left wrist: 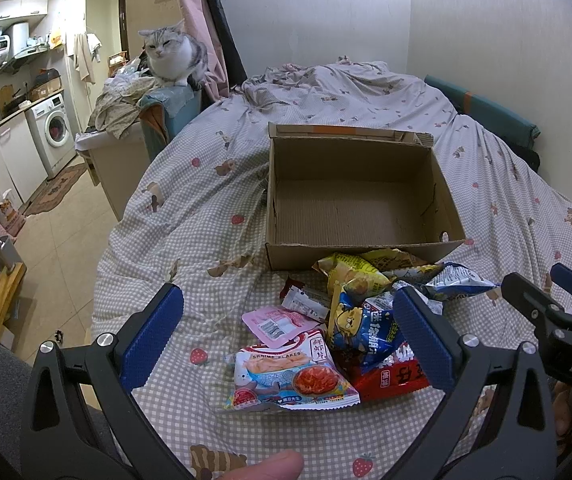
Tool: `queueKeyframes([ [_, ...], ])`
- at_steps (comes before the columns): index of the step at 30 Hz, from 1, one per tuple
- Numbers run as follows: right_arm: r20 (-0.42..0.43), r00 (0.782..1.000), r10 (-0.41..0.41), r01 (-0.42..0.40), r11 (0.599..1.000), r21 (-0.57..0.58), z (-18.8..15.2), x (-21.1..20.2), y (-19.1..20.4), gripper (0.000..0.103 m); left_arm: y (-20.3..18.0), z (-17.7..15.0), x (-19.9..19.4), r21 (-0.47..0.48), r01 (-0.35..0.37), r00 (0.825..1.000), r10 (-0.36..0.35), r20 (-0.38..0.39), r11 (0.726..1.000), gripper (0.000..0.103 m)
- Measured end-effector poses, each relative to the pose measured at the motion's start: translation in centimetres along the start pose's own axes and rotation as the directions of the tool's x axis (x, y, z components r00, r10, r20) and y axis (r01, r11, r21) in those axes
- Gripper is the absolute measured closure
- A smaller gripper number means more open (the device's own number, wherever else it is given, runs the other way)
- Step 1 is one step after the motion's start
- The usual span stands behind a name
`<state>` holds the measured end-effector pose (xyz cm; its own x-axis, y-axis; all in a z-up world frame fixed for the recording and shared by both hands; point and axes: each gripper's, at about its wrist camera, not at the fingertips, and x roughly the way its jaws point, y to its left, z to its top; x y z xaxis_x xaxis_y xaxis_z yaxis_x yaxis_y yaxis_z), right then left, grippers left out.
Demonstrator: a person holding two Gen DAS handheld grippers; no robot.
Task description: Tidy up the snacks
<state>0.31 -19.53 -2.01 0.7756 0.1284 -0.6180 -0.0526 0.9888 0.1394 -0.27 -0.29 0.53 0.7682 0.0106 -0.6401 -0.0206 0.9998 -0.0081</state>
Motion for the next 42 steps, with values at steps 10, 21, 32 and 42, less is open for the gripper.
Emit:
queueKeyframes([
  [10,0.001,1.0,0.001,-0.001,1.0,0.0,0.0,0.0,0.0,0.0,0.0,0.0,0.0,-0.001,0.001,1.0,-0.001,-0.002,1.0,0.0],
  [21,0.001,1.0,-0.002,0.002,1.0,0.002,0.0,0.0,0.0,0.0,0.1,-0.1,0.0,0.001,-0.002,1.0,0.002,-0.001,1.0,0.0],
  [32,0.0,1.0,-0.001,0.001,1.0,0.001,0.0,0.0,0.0,0.0,0.4,-0.1,0.0,0.001,-0.003,1.0,0.003,-0.001,1.0,0.0],
  [42,-0.089,0.996,0.029,-0.024,0.998,0.056,2.8,1.4,-2.9,0.0,1.7,1.5,0.8,0.036,-0.054,0.994,0.057,-0.089,0.998,0.0],
])
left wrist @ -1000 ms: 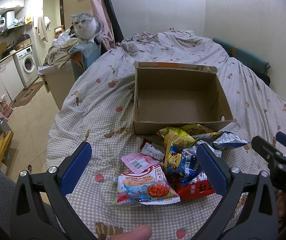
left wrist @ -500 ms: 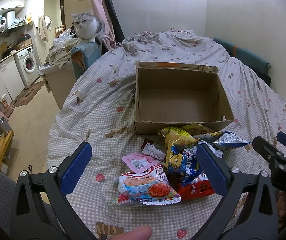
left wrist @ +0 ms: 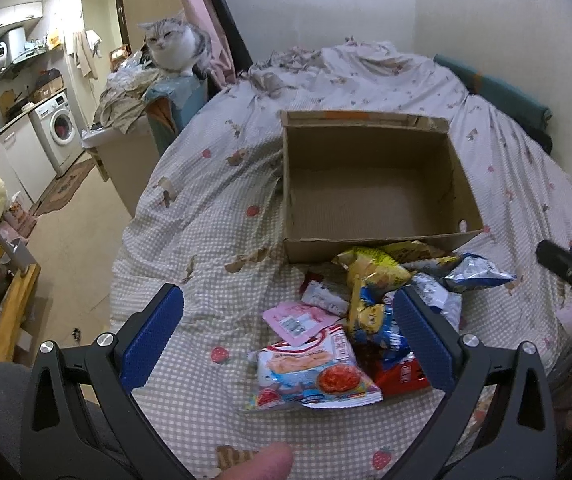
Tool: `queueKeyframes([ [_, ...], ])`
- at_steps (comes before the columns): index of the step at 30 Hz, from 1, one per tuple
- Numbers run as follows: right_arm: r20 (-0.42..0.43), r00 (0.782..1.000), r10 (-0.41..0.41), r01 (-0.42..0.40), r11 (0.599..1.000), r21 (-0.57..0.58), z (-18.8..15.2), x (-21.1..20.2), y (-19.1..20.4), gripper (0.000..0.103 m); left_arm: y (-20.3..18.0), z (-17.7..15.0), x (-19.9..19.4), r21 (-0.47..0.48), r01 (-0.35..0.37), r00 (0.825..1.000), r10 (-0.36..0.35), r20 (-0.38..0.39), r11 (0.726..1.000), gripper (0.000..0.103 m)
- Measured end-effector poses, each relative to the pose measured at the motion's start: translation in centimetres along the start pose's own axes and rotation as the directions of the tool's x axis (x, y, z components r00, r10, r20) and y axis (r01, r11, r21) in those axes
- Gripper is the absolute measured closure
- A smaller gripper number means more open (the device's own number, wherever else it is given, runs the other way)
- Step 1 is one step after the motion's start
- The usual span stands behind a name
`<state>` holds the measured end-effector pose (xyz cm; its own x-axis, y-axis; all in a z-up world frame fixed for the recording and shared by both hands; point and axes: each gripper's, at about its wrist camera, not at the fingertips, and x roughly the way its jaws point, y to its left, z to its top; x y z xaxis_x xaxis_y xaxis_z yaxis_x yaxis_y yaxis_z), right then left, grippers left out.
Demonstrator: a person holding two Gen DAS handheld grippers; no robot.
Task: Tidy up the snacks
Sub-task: 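Grasp the blue-white snack bag with the right tool while the left tool approaches the shrimp flakes bag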
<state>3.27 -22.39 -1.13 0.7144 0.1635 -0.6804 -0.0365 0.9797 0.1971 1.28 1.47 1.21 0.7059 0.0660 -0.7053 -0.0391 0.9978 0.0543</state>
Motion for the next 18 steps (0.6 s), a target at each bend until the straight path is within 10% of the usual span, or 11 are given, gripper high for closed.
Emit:
queueKeyframes([
  [9,-0.245,0.967,0.066,-0.038,0.992,0.116,3.4,5.3,-4.6,0.0,2.7,1.8,4.2,-0.041,-0.039,0.972,0.028,-0.235,0.998,0.0],
  [18,-0.424,0.893,0.154,-0.022,0.953,0.301,3.0,11.8,-9.1,0.0,5.5,0.4,9.3,-0.166,-0.063,0.887,-0.021,-0.461,0.984,0.0],
])
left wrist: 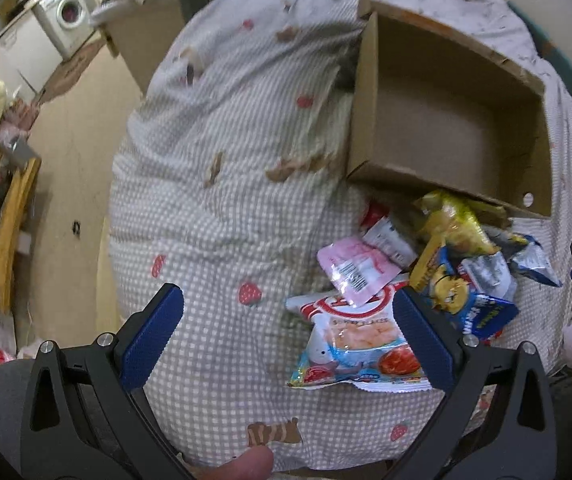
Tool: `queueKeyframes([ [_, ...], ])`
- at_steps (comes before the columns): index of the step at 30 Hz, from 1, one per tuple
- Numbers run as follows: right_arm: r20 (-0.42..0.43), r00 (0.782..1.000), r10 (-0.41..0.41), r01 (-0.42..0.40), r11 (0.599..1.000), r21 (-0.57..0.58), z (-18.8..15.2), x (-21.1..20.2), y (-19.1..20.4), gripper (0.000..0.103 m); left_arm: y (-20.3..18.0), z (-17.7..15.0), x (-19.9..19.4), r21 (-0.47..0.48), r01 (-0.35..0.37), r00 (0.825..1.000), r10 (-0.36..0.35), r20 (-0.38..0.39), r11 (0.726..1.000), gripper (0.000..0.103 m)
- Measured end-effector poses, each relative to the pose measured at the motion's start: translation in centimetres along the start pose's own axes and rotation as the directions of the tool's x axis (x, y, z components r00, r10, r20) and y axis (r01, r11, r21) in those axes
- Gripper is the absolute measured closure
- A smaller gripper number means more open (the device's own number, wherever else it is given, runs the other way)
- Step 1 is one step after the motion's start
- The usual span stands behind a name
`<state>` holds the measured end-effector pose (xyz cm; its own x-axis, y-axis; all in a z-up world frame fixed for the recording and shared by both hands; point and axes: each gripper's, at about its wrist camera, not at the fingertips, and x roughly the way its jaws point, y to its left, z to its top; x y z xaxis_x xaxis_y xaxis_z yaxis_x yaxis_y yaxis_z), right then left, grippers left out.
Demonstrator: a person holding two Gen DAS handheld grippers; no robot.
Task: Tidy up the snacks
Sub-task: 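Grasp the blue-white snack bag with the right tool while the left tool approaches the shrimp flakes bag, then lift the blue-white bag toward the box with the right tool while the left tool grasps the shrimp flakes bag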
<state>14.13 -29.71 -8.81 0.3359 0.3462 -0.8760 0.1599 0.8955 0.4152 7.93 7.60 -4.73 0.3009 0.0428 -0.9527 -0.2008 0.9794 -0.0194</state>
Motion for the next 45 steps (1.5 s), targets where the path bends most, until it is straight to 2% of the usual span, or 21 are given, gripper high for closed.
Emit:
queueKeyframes([
  [2,-0.052,0.999,0.005,-0.003,0.999,0.035,0.4,1.3,-0.6,0.0,0.3,0.0,1.0,-0.019,0.01,0.999,-0.011,-0.037,1.0,0.0],
  [3,-0.099,0.994,0.038,-0.033,0.998,0.052,0.5,2.4,-0.7,0.0,0.4,0.1,1.4,-0.024,0.008,0.999,-0.009,-0.05,1.0,0.0],
  [6,-0.141,0.986,0.085,-0.076,0.995,0.069,0.8,4.2,-0.5,0.0,0.6,0.0,2.7,-0.053,0.006,0.995,-0.011,-0.099,0.999,0.0],
  [10,-0.208,0.972,0.111,-0.091,0.991,0.103,0.7,7.0,-0.3,0.009,0.4,-0.2,3.3,-0.058,0.001,0.993,-0.008,-0.116,0.998,0.0],
  [14,-0.237,0.959,0.152,-0.129,0.985,0.113,0.5,8.1,-0.2,0.035,0.3,-0.2,3.4,-0.054,0.003,0.993,-0.009,-0.119,0.999,0.0],
  [15,-0.231,0.961,0.151,-0.131,0.986,0.1,0.3,7.8,-0.1,0.036,0.2,-0.2,3.4,-0.055,0.001,0.993,-0.008,-0.119,0.998,0.0],
  [17,-0.202,0.964,0.172,-0.155,0.983,0.099,0.4,7.1,-0.2,0.057,0.3,-0.2,3.4,-0.058,0.0,0.993,-0.007,-0.118,0.998,0.0],
  [20,-0.172,0.968,0.18,-0.17,0.983,0.07,0.1,5.4,-0.9,0.071,0.3,-0.2,3.3,-0.058,0.007,0.992,-0.014,-0.122,0.998,0.0],
  [22,-0.15,0.972,0.181,-0.175,0.983,0.055,-0.3,4.3,-1.1,0.076,0.2,-0.3,3.4,-0.053,0.018,0.992,-0.024,-0.123,0.998,0.0],
  [27,-0.056,0.984,0.168,-0.167,0.986,0.023,-2.3,0.3,-1.8,0.08,-0.7,-0.9,3.7,-0.025,0.037,0.988,-0.04,-0.146,0.999,0.0],
  [32,0.03,0.975,0.221,-0.221,0.975,0.02,-3.6,-3.0,-2.4,0.083,-2.2,-1.6,5.6,-0.001,0.043,0.979,-0.042,-0.2,0.999,0.001],
  [35,0.035,0.974,0.223,-0.223,0.975,0.016,-3.9,-2.7,-1.9,0.083,-3.3,-2.1,7.0,0.002,0.064,0.97,-0.062,-0.237,0.998,0.006],
  [40,0.02,0.972,0.235,-0.235,0.972,0.007,-4.7,-2.7,-2.1,0.083,-4.6,-2.4,8.6,0.002,0.08,0.966,-0.077,-0.247,0.997,0.006],
  [45,0.009,0.972,0.237,-0.236,0.972,-0.016,-4.5,-1.9,-0.9,0.084,-5.1,-2.5,10.5,-0.038,0.11,0.95,-0.116,-0.289,0.993,0.006],
])
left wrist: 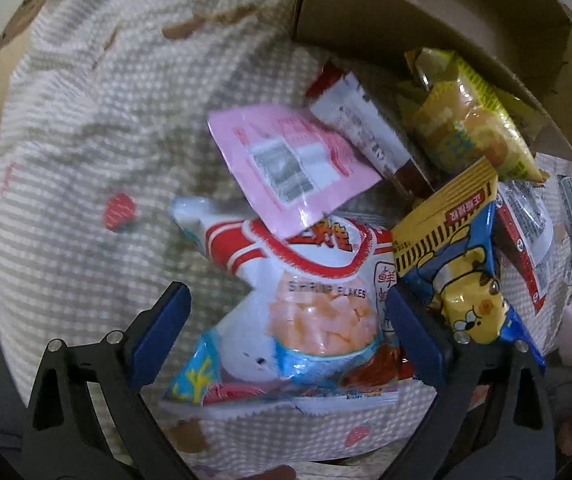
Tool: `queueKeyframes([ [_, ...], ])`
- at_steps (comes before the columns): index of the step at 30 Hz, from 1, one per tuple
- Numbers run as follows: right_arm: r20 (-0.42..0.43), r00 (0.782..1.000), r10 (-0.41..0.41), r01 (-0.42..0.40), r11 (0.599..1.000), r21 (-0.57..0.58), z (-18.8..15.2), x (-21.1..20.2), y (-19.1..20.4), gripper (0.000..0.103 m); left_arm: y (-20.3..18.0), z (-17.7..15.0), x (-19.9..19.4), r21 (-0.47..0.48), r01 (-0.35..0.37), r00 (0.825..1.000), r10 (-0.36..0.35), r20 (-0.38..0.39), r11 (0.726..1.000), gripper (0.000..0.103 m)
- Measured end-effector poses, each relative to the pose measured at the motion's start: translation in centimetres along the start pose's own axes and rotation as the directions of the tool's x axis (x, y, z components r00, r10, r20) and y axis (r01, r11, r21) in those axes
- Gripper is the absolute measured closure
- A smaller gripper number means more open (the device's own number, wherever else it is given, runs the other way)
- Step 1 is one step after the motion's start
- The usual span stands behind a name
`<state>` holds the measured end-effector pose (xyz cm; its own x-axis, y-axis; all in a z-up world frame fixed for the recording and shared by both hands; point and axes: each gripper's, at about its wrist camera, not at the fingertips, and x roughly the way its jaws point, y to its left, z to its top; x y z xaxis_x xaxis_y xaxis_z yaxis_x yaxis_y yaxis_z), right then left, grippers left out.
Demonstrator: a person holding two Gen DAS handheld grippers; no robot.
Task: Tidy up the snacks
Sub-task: 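Lift the blue-white bag toward the box with the right tool while the left tool grasps the shrimp flakes bag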
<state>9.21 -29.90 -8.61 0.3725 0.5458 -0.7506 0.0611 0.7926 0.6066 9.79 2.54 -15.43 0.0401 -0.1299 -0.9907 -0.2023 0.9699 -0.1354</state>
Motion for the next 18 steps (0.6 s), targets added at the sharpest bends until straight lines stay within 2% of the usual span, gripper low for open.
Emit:
queueKeyframes([
  [1,0.001,1.0,0.001,-0.001,1.0,-0.004,0.0,0.1,0.2,0.084,-0.1,0.0,0.1,-0.002,0.001,1.0,-0.001,0.004,1.0,0.007],
  [4,0.004,1.0,0.006,-0.006,1.0,-0.019,-0.1,0.2,0.7,0.084,-0.3,0.1,0.3,0.008,0.003,1.0,-0.003,0.005,1.0,0.028],
  [5,0.004,1.0,0.007,-0.007,1.0,-0.022,0.0,0.2,0.8,0.084,-0.5,0.2,0.5,0.008,0.032,0.999,-0.032,-0.003,0.999,0.046],
  [9,0.016,1.0,0.019,-0.018,1.0,-0.021,-0.1,-0.1,0.8,0.084,-0.9,-0.2,0.3,0.01,0.045,0.999,-0.044,-0.007,0.999,0.056],
  [12,0.018,1.0,0.026,-0.026,0.999,-0.02,-0.1,-0.2,0.7,0.084,-0.8,-0.3,-0.8,0.012,0.036,0.999,-0.036,0.01,0.999,0.059],
  [18,0.047,0.997,0.054,-0.052,0.998,-0.036,-0.2,-1.1,0.9,0.084,-0.4,-1.0,-6.0,0.051,0.005,0.993,-0.011,0.121,0.999,0.06],
])
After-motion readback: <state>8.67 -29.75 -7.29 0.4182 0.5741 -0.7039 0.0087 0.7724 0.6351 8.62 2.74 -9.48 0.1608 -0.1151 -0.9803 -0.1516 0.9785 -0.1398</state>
